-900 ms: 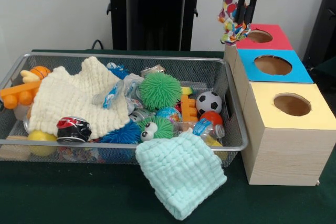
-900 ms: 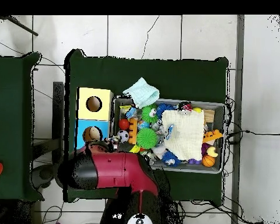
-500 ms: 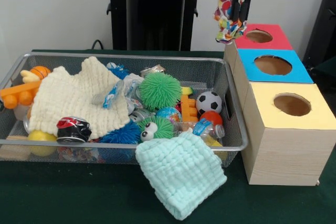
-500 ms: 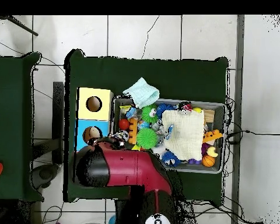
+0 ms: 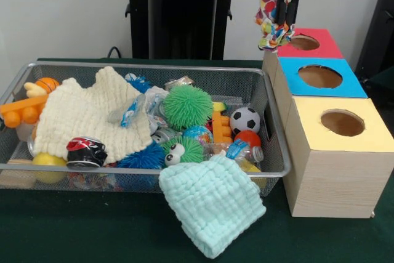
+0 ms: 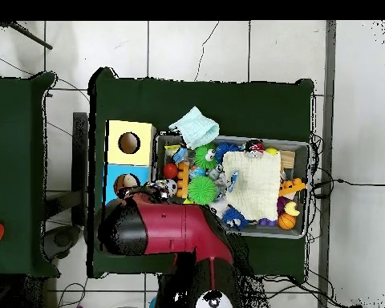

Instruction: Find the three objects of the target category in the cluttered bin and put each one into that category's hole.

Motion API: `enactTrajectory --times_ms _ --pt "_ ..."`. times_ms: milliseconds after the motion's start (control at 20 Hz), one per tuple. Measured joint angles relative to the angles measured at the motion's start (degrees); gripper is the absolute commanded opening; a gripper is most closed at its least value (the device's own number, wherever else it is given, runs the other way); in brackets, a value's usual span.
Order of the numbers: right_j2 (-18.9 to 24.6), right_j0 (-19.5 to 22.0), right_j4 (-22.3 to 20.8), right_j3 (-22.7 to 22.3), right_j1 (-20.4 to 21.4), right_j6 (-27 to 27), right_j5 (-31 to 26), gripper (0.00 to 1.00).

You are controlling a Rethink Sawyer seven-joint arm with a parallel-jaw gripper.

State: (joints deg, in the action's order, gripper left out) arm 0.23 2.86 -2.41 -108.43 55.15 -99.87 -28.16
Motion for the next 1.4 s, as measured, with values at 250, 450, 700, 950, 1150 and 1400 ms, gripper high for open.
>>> enactTrajectory --times_ms 250,450,700,950,1150,1400 --pt "0.0 -2.3 -0.1 1.7 -1.0 0.0 -1.0 0.0" --pt "0.0 -4.4 -0.2 4.0 -2.3 0.0 -2.7 0.0" --pt "0.0 -7.5 -0.3 7.6 -4.8 0.0 -3.4 0.0" --pt "0.0 -9.8 -0.3 10.8 -7.8 0.0 -3.4 0.0" --pt "0.0 -10.5 -0.3 12.2 -9.4 0.0 -3.4 0.0" --pt "0.0 -10.5 -0.1 14.8 -12.2 0.0 -3.4 0.0"
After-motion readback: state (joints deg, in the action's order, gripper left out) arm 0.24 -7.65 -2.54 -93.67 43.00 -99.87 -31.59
